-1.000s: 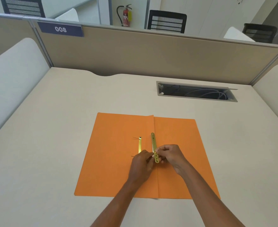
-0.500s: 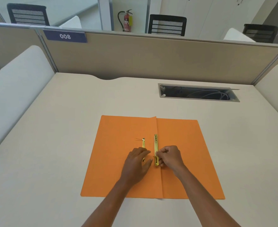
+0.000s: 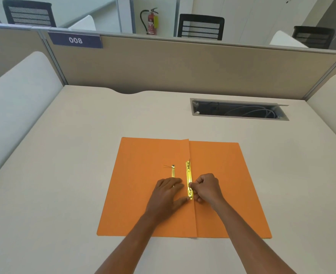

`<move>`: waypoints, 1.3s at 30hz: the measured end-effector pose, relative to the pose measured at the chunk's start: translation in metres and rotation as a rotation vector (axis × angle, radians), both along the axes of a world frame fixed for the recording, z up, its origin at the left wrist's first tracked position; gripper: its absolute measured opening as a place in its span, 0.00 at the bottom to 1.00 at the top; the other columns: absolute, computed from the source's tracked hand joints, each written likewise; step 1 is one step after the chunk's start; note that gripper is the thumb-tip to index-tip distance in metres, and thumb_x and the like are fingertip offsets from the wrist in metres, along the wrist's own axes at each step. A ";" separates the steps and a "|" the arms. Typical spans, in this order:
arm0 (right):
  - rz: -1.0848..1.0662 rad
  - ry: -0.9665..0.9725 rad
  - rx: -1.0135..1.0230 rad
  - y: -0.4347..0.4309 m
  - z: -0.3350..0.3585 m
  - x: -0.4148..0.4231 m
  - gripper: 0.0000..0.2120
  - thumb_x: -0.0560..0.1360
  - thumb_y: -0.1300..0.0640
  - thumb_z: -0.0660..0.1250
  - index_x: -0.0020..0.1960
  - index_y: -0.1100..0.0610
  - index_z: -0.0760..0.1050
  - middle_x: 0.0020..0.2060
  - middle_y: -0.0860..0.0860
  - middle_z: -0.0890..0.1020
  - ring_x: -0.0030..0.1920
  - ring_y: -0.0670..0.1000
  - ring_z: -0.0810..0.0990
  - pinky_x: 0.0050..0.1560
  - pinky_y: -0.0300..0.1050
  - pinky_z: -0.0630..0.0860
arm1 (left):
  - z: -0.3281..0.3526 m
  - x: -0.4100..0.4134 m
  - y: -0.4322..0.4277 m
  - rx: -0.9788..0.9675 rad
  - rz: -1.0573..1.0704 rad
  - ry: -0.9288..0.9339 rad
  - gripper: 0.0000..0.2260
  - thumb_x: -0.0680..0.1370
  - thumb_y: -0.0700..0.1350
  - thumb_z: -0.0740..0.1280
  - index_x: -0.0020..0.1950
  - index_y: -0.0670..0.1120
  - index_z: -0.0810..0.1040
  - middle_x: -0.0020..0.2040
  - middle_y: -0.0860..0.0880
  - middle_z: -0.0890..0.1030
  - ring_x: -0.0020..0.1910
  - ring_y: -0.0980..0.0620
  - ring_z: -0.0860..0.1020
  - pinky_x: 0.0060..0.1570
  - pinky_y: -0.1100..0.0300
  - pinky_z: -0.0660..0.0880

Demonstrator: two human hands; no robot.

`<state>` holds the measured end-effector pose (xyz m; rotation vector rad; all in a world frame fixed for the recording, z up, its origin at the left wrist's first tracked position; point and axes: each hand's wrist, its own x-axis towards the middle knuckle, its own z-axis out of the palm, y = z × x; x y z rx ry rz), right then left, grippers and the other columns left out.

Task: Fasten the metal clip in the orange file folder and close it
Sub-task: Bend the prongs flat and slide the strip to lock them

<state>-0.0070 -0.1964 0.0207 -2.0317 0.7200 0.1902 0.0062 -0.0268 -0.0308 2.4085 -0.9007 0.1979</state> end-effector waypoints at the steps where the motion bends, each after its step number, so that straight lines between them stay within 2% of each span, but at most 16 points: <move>1: 0.010 0.007 -0.009 -0.001 0.000 0.000 0.11 0.72 0.61 0.73 0.35 0.64 0.75 0.24 0.60 0.81 0.19 0.54 0.77 0.22 0.42 0.74 | 0.000 0.002 0.000 0.005 -0.006 0.001 0.21 0.74 0.62 0.65 0.58 0.49 0.79 0.62 0.52 0.79 0.62 0.52 0.74 0.61 0.57 0.66; 10: 0.068 0.048 -0.021 -0.007 -0.002 0.005 0.14 0.70 0.56 0.76 0.33 0.62 0.75 0.29 0.65 0.83 0.24 0.61 0.81 0.24 0.47 0.77 | -0.001 0.015 -0.006 0.033 -0.139 0.078 0.20 0.76 0.58 0.64 0.66 0.54 0.74 0.70 0.57 0.73 0.71 0.57 0.66 0.67 0.54 0.62; 14: 0.039 0.041 -0.021 -0.006 -0.004 0.004 0.14 0.71 0.57 0.75 0.33 0.61 0.74 0.25 0.61 0.81 0.23 0.59 0.80 0.23 0.44 0.76 | -0.003 0.017 -0.006 0.063 -0.140 0.111 0.21 0.76 0.58 0.63 0.69 0.54 0.72 0.72 0.58 0.71 0.73 0.57 0.64 0.69 0.55 0.58; 20: 0.028 0.034 -0.031 -0.001 -0.003 0.001 0.11 0.73 0.59 0.73 0.37 0.66 0.78 0.23 0.60 0.81 0.20 0.55 0.77 0.24 0.43 0.76 | -0.001 0.019 -0.007 0.051 -0.131 0.157 0.21 0.75 0.56 0.66 0.67 0.54 0.74 0.71 0.58 0.71 0.73 0.58 0.64 0.68 0.56 0.56; 24: 0.065 0.040 -0.046 0.000 0.002 -0.001 0.10 0.75 0.63 0.69 0.36 0.64 0.78 0.26 0.60 0.81 0.23 0.56 0.79 0.28 0.47 0.79 | 0.000 0.019 -0.007 0.038 -0.122 0.154 0.22 0.74 0.56 0.66 0.67 0.53 0.74 0.70 0.58 0.72 0.72 0.59 0.65 0.68 0.56 0.58; 28: 0.142 0.098 -0.007 -0.007 0.016 -0.005 0.07 0.73 0.71 0.62 0.42 0.67 0.79 0.32 0.61 0.83 0.27 0.55 0.82 0.33 0.52 0.82 | -0.003 0.020 -0.008 0.045 -0.115 0.182 0.23 0.74 0.56 0.66 0.68 0.54 0.72 0.71 0.59 0.71 0.72 0.60 0.63 0.70 0.56 0.56; 31: 0.252 0.074 -0.092 -0.004 0.027 -0.008 0.06 0.69 0.67 0.68 0.46 0.63 0.80 0.35 0.61 0.85 0.33 0.58 0.84 0.38 0.52 0.82 | -0.004 0.021 -0.009 0.050 -0.106 0.210 0.23 0.73 0.56 0.67 0.68 0.54 0.73 0.71 0.59 0.71 0.73 0.60 0.63 0.71 0.54 0.56; 34: 0.322 0.047 -0.193 0.005 0.030 -0.009 0.11 0.67 0.58 0.75 0.48 0.60 0.81 0.42 0.58 0.84 0.42 0.58 0.83 0.42 0.48 0.78 | -0.003 0.021 -0.010 0.056 -0.106 0.228 0.22 0.73 0.56 0.66 0.67 0.55 0.73 0.70 0.60 0.72 0.72 0.61 0.63 0.71 0.53 0.56; 36: 0.358 0.025 -0.270 0.011 0.026 -0.008 0.10 0.68 0.56 0.74 0.47 0.59 0.82 0.44 0.57 0.83 0.46 0.58 0.81 0.43 0.47 0.76 | -0.001 0.021 -0.011 0.053 -0.107 0.233 0.22 0.72 0.55 0.66 0.66 0.56 0.73 0.70 0.60 0.72 0.72 0.61 0.64 0.71 0.52 0.58; 39: 0.347 -0.007 -0.377 0.013 0.018 -0.009 0.05 0.72 0.57 0.70 0.43 0.59 0.82 0.44 0.58 0.83 0.45 0.59 0.81 0.42 0.48 0.77 | 0.000 0.020 -0.011 0.053 -0.107 0.234 0.21 0.73 0.55 0.66 0.66 0.56 0.73 0.70 0.60 0.72 0.71 0.60 0.65 0.71 0.52 0.57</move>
